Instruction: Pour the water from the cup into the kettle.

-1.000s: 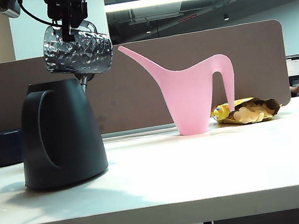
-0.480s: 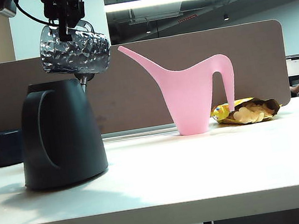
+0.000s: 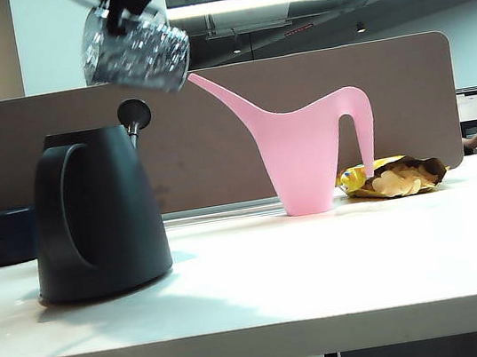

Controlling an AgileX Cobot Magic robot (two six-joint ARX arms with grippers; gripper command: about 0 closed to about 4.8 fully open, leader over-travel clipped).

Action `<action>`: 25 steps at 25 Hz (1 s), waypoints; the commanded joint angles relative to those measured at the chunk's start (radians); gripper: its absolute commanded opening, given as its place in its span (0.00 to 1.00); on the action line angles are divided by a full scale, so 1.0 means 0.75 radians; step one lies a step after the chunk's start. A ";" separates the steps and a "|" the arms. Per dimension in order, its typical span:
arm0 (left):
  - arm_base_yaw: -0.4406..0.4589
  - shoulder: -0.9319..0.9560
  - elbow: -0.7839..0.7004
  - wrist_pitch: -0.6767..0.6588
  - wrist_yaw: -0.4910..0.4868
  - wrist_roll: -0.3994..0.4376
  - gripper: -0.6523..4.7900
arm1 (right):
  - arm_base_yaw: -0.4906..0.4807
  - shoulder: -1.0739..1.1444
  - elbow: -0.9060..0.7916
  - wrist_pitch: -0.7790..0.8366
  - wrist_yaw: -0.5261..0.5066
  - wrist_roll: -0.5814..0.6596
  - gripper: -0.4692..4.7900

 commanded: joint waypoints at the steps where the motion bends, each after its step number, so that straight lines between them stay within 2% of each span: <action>1: -0.001 0.001 0.003 0.011 -0.003 0.003 0.11 | -0.036 -0.062 0.007 0.019 0.015 0.143 0.07; 13: 0.000 0.001 0.003 0.013 -0.003 0.003 0.11 | -0.195 -0.182 0.006 -0.224 -0.030 0.598 0.07; 16: 0.000 0.001 0.003 0.014 -0.003 0.003 0.11 | -0.266 -0.218 0.004 -0.325 -0.066 0.739 0.07; 22: -0.001 0.001 0.003 0.016 -0.003 0.003 0.11 | -0.348 -0.255 0.004 -0.419 -0.116 0.900 0.07; 25: -0.001 0.001 0.003 0.027 -0.003 0.003 0.11 | -0.423 -0.291 0.004 -0.473 -0.215 1.038 0.07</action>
